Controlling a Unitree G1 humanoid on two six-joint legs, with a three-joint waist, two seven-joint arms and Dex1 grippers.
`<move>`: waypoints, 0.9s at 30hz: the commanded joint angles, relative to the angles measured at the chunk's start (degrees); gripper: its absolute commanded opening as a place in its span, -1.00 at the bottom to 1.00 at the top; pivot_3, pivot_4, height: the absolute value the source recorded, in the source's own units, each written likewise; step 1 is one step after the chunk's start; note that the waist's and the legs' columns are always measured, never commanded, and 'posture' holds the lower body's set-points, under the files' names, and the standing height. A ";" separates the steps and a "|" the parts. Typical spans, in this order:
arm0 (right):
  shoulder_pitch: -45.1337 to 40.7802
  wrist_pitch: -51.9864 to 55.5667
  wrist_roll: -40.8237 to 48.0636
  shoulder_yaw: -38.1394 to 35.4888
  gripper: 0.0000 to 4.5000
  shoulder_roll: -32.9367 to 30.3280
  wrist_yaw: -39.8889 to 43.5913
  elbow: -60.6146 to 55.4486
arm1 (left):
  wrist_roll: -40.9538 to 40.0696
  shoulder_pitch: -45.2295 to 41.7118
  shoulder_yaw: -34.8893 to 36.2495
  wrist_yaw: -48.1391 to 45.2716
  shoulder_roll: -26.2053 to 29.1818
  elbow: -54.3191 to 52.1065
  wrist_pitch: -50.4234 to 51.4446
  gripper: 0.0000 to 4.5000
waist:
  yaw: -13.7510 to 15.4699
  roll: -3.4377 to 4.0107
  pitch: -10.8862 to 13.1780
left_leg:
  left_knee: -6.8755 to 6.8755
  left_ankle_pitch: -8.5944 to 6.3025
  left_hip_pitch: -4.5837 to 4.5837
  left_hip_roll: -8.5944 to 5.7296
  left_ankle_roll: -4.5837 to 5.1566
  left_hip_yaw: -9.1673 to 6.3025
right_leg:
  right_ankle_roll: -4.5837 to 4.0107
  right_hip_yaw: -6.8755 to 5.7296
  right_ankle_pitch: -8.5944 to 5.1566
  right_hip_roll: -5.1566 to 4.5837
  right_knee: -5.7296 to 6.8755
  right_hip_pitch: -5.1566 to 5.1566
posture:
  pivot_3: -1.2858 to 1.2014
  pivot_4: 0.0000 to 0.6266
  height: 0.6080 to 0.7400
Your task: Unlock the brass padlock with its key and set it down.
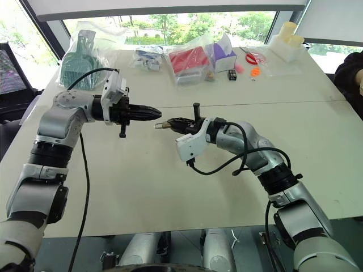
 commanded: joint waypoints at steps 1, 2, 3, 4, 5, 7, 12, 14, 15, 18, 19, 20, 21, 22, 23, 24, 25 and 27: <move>-0.83 -0.21 1.30 -1.43 -1.00 -0.01 -0.33 -1.08 | 0.84 0.78 -0.51 -0.48 0.73 -2.05 -2.43 -0.97 | -0.04 0.00 0.00 | 0.00 0.00 0.00 0.00 0.00 0.00 | 0.00 0.00 0.00 0.00 0.00 0.00 | 0.03 -0.52 1.00; -0.86 -0.22 1.30 -1.44 -1.00 -0.02 -0.31 -1.15 | 1.07 0.99 -0.63 -0.58 0.77 -1.85 -2.93 -0.97 | -0.06 0.00 0.00 | 0.00 0.00 0.00 0.00 0.00 0.00 | 0.00 0.00 0.00 0.00 0.00 0.00 | 0.03 -0.52 1.00; -0.90 -0.20 1.30 -1.46 -1.00 -0.04 -0.28 -1.19 | 1.36 1.09 -0.75 -0.66 0.85 -1.58 -3.19 -0.97 | -0.06 0.00 0.00 | 0.00 0.00 0.00 0.00 0.00 0.00 | 0.00 0.00 0.00 0.00 0.00 0.00 | 0.03 -0.52 1.00; -0.93 -0.13 1.35 -1.51 -1.00 -0.06 -0.22 -1.30 | 1.44 1.17 -0.85 -0.79 0.97 -1.44 -3.11 -0.97 | 0.00 0.00 0.00 | 0.00 0.00 0.00 0.00 0.00 0.00 | 0.00 0.00 0.00 0.00 0.00 0.00 | 0.03 -0.52 1.00; -0.95 -0.08 1.37 -1.55 -1.00 -0.07 -0.19 -1.38 | 1.46 1.22 -0.96 -1.03 1.09 -1.35 -2.97 -0.97 | 0.01 0.00 0.00 | 0.00 -0.01 0.00 0.00 0.02 0.00 | 0.00 0.00 0.00 0.00 0.00 0.00 | 0.03 -0.52 1.00; -0.95 0.06 1.44 -1.63 -1.00 -0.07 -0.12 -1.58 | 1.40 1.40 -1.13 -1.38 1.31 -1.37 -3.10 -0.97 | 0.01 0.00 0.00 | 0.00 -0.01 0.00 0.00 0.02 0.01 | 0.00 0.00 0.00 0.00 0.00 0.00 | 0.03 -0.52 1.00; -0.96 0.46 1.65 -1.63 -1.00 0.09 0.06 -2.03 | 3.51 1.38 -2.12 -1.37 1.04 1.42 -5.96 -0.97 | 0.00 0.00 0.00 | 0.00 -0.01 0.00 0.00 0.02 0.01 | 0.00 0.00 0.00 0.00 0.00 0.00 | 0.03 -0.52 1.00; -1.08 0.61 1.73 -1.60 -1.00 0.20 0.13 -2.10 | 3.94 1.18 -2.26 -1.40 0.86 2.51 -6.84 -0.97 | -0.02 0.00 0.00 | 0.00 -0.02 0.00 0.00 0.03 0.01 | 0.00 0.00 0.00 0.00 0.00 0.00 | 0.03 -0.52 1.00; -1.17 0.70 1.78 -1.59 -1.00 0.28 0.17 -2.16 | 4.16 1.02 -2.28 -1.37 0.79 3.14 -7.23 -0.97 | -0.03 0.00 0.00 | 0.00 -0.03 0.00 0.00 0.04 0.01 | 0.00 0.00 0.00 0.00 0.00 0.00 | 0.03 -0.52 1.00; -1.28 0.79 1.82 -1.59 -1.00 0.41 0.23 -2.24 | 4.75 0.56 -2.21 -1.03 0.53 4.67 -8.21 -0.97 | -0.02 0.00 0.00 | 0.00 -0.04 0.00 0.00 0.07 0.01 | 0.00 0.00 0.00 0.00 0.00 0.00 | 0.03 -0.52 1.00; -1.27 0.82 1.81 -1.59 -1.00 0.44 0.26 -2.30 | 4.87 0.49 -2.15 -0.99 0.47 4.93 -8.43 -0.97 | -0.01 0.00 0.00 | 0.00 -0.04 0.00 0.00 0.07 0.01 | 0.00 0.00 0.00 0.00 0.00 0.00 | 0.03 -0.52 1.00; -1.31 0.85 1.82 -1.57 -1.00 0.53 0.27 -2.36 | 5.13 0.22 -1.94 -0.31 0.15 5.62 -8.99 -0.97 | 0.00 0.00 0.00 | 0.00 -0.04 0.00 0.00 0.07 0.01 | 0.00 0.00 0.00 0.00 0.00 0.00 | 0.03 -0.52 1.00; -1.33 0.91 1.84 -1.56 -1.00 0.63 0.27 -2.42 | 5.19 -0.07 -1.75 0.23 -0.15 6.17 -9.01 -0.97 | 0.04 0.00 0.00 | 0.00 -0.04 0.00 0.00 0.07 0.01 | 0.00 0.00 0.00 0.00 0.00 0.00 | 0.03 -0.52 1.00; -1.35 0.94 1.86 -1.55 -1.00 0.70 0.27 -2.46 | 5.20 -0.26 -1.66 0.47 -0.35 6.55 -9.07 -0.97 | 0.10 0.00 0.00 | 0.00 -0.04 0.00 0.00 0.07 0.01 | 0.00 0.00 0.00 0.00 0.00 0.00 | 0.03 -0.52 1.00; -1.35 0.97 1.87 -1.54 -1.00 0.73 0.26 -2.49 | 5.25 -0.38 -1.65 0.56 -0.46 6.82 -9.22 -0.97 | 0.12 0.00 0.00 | 0.00 -0.04 0.00 0.00 0.07 0.01 | 0.00 0.00 0.00 0.00 0.00 0.00 | 0.03 -0.52 1.00; -1.35 1.07 1.91 -1.53 -1.00 0.77 0.26 -2.55 | 5.43 -0.48 -1.63 0.84 -0.62 7.11 -9.75 -0.97 | 0.10 0.00 0.00 | 0.00 -0.04 0.00 0.00 0.07 0.02 | 0.00 0.00 0.00 0.00 0.00 0.00 | 0.03 -0.52 1.00; -1.34 1.15 1.94 -1.51 -1.00 0.80 0.25 -2.62 | 5.55 -0.53 -1.64 1.00 -0.73 7.30 -10.17 -0.97 | 0.08 0.00 0.00 | 0.00 -0.04 0.00 0.00 0.07 0.01 | 0.00 0.00 0.00 0.00 0.00 0.00 | 0.03 -0.52 1.00; -1.33 1.28 1.98 -1.48 -1.00 0.81 0.23 -2.71 | 5.67 -0.61 -1.61 1.10 -0.86 7.54 -10.62 -0.97 | 0.05 0.00 0.00 | 0.00 -0.03 0.00 0.00 0.06 0.02 | 0.00 0.00 0.00 0.00 0.01 0.00 | 0.03 -0.52 1.00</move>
